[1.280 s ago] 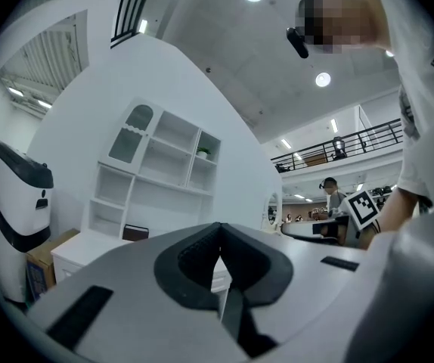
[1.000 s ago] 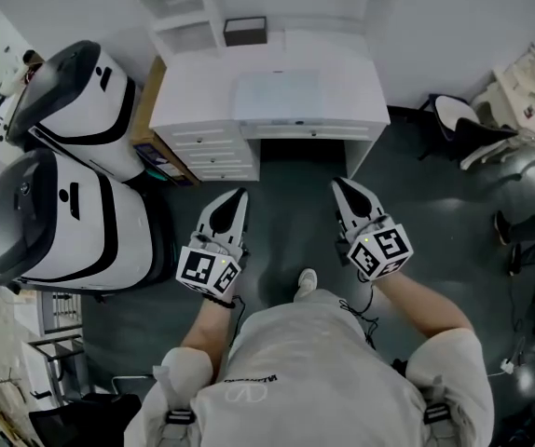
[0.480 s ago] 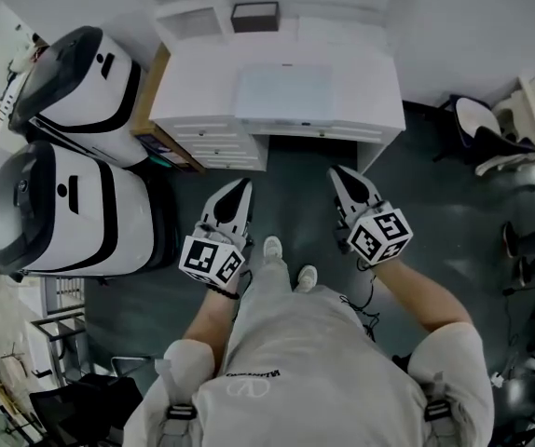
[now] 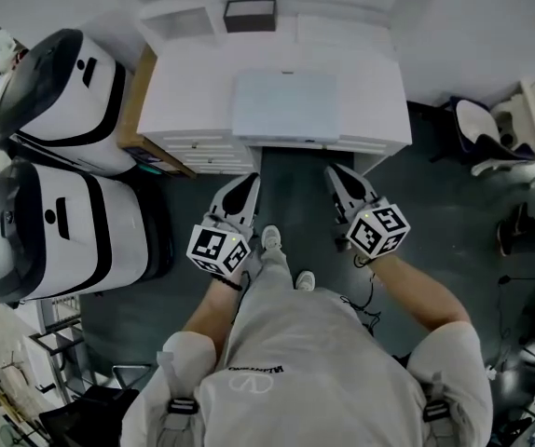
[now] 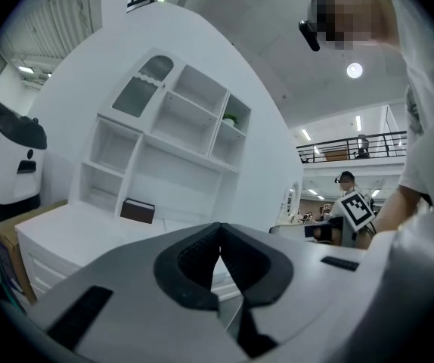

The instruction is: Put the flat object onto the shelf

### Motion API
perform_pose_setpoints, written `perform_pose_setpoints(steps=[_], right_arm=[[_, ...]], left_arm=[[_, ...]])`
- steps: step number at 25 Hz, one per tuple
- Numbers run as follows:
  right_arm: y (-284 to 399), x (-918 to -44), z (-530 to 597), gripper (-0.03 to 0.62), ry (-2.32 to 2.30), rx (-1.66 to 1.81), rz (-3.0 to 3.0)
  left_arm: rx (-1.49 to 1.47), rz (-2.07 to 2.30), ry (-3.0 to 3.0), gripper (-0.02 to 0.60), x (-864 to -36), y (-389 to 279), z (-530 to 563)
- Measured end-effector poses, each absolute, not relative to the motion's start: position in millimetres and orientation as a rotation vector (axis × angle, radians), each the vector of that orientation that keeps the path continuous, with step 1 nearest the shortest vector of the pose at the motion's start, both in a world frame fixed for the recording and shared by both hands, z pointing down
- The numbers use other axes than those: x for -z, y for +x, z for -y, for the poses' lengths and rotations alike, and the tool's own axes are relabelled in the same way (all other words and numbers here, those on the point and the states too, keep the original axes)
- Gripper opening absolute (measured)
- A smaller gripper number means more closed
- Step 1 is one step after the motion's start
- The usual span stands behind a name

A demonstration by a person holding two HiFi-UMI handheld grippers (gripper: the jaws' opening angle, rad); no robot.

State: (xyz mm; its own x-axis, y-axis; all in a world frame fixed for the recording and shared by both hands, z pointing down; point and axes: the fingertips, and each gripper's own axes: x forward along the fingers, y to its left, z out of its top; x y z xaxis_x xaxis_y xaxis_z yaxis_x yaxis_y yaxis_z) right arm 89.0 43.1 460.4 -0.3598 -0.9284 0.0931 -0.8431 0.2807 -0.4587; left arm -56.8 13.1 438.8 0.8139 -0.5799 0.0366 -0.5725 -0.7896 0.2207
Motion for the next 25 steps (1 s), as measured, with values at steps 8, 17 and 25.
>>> perform_pose_setpoints(steps=[8, 17, 25], right_arm=[[74, -517, 31, 0.011, -1.561, 0.955, -2.265], [73, -608, 60, 0.037, -1.587, 1.248, -1.998], [88, -651, 70, 0.105, -1.562, 1.333, -1.805]], left_arm=[[0.023, 0.764, 2.610, -0.002, -503, -44, 61], [-0.030, 0.625, 2.424, 0.069, -590, -33, 95], [0.020, 0.561, 2.237, 0.155, -640, -18, 104]])
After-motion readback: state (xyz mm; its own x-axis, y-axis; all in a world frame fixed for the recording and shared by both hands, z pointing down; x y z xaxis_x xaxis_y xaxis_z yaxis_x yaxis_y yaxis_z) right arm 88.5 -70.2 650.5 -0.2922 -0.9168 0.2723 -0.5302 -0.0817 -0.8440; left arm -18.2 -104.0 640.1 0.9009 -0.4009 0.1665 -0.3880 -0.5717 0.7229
